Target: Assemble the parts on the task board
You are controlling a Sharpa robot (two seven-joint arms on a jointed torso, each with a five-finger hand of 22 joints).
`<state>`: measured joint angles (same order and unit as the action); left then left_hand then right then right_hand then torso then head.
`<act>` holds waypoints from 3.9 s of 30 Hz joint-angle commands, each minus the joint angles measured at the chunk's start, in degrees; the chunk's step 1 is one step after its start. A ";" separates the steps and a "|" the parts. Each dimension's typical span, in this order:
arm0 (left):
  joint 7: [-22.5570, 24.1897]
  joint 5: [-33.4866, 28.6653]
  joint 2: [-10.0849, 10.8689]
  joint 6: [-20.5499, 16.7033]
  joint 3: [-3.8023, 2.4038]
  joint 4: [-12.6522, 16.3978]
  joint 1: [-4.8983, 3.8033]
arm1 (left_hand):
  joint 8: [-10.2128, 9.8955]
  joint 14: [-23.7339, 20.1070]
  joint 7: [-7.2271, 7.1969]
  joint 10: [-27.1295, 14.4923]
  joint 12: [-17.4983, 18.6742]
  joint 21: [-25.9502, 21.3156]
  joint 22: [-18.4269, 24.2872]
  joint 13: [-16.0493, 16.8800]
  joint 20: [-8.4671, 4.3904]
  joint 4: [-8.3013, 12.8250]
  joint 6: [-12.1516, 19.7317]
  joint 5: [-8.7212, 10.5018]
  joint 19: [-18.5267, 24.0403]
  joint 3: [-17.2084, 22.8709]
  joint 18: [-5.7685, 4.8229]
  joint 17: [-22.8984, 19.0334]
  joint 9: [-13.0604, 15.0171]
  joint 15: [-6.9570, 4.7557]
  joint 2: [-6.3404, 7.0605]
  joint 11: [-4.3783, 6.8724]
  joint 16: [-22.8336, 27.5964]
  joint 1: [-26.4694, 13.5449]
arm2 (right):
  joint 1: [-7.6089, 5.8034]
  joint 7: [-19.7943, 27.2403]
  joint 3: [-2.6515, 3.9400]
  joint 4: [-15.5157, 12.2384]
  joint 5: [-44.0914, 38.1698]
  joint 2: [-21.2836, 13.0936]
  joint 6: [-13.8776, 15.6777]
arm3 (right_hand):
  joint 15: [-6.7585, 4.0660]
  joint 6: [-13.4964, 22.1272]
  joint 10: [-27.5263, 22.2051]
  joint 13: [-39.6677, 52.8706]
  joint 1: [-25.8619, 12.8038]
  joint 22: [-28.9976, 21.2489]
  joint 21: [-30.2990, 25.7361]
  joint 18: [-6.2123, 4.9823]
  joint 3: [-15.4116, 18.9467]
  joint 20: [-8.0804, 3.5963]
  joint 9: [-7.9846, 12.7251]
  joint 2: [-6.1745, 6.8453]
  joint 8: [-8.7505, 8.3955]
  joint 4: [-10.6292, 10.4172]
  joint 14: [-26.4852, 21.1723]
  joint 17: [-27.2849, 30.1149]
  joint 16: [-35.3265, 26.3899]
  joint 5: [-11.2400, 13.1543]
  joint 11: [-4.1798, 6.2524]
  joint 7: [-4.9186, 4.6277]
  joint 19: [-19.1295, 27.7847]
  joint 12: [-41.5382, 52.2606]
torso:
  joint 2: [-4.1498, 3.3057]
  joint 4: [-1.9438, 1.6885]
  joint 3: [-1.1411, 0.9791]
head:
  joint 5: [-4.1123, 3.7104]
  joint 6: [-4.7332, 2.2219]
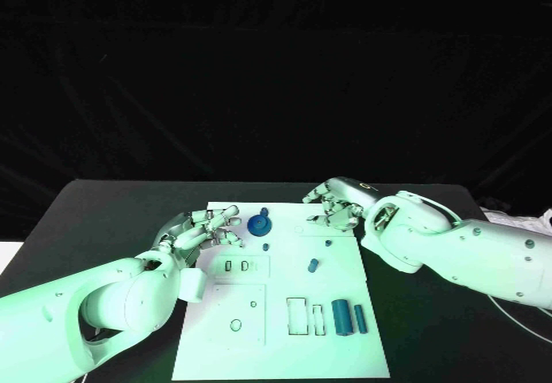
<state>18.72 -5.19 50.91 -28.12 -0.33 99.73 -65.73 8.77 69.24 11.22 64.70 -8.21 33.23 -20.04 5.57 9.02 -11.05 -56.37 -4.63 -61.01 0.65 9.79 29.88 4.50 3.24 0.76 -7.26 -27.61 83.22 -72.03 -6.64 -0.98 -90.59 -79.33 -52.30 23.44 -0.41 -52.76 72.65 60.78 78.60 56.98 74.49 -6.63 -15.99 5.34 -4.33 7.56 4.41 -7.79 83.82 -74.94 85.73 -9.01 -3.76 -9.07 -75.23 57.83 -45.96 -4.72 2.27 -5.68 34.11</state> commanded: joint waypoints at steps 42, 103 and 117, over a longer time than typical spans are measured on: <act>-0.08 0.12 -0.26 2.09 0.00 -0.30 -0.02 | -0.25 -0.56 0.11 -0.48 -0.31 0.32 -0.18 0.09 0.04 0.10 0.51 0.10 0.62 -0.39 0.40 0.18 0.09 -0.01 -0.09 -0.08 -0.32 -0.22 | 4.84 11.58 -0.36 11.61 11.52 -2.23 -1.98 | -0.44 -1.94 0.25 0.41 1.83 0.20 0.47 0.43 0.33 -0.24 0.04 -0.68 0.55 1.96 4.76 -8.49 0.41 -1.05 0.26 0.23 -0.26 0.80 | 0.26 1.04 -0.43 | -0.69 0.74; -0.58 0.16 -0.47 2.45 0.00 -1.46 -0.02 | -0.19 -0.76 0.14 -0.67 -0.38 0.49 -0.38 0.11 0.09 0.26 0.60 0.07 0.85 -0.31 0.42 0.34 0.12 0.02 -0.33 -0.11 -0.47 0.04 | 3.54 2.05 0.13 3.40 11.01 -1.29 -0.47 | -2.67 -11.28 6.39 9.55 1.39 5.13 3.32 1.29 -1.72 -2.32 -1.54 -5.87 3.65 6.16 5.33 -11.01 1.95 4.42 2.85 3.30 -2.55 10.67 | 0.74 0.95 -0.20 | -0.20 1.96; -0.14 0.16 -1.11 3.28 0.02 -4.04 0.03 | -0.21 -0.94 0.21 -0.89 -0.36 0.55 -0.47 0.10 0.13 0.34 0.76 0.09 1.03 -0.30 0.42 0.41 0.10 0.07 -0.42 -0.17 -0.50 0.15 | 3.80 -9.22 -0.03 -2.75 2.28 7.11 -1.22 | -2.45 -10.74 5.65 8.63 0.68 5.04 3.23 1.29 -2.42 -2.16 -1.57 -5.99 3.05 6.79 5.19 -10.44 1.58 3.09 2.57 2.97 -2.44 9.30 | 2.19 0.10 0.36 | 1.07 3.35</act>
<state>18.04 -5.15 49.95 -26.45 -0.29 95.77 -65.68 8.77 68.61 11.37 64.08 -8.21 33.51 -20.45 5.62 9.23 -10.89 -56.07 -4.63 -60.39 0.49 9.79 30.24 4.54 3.37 0.76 -7.46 -27.82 83.22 -68.31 -11.04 -1.00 -93.16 -72.13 -45.40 23.03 -2.78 -63.71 78.88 71.35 79.02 62.02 77.70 -5.70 -18.28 3.17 -5.24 2.38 7.61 -1.25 83.93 -74.94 87.59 -5.56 -1.21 -6.04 -77.76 67.36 -44.20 -4.34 2.41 -4.80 37.17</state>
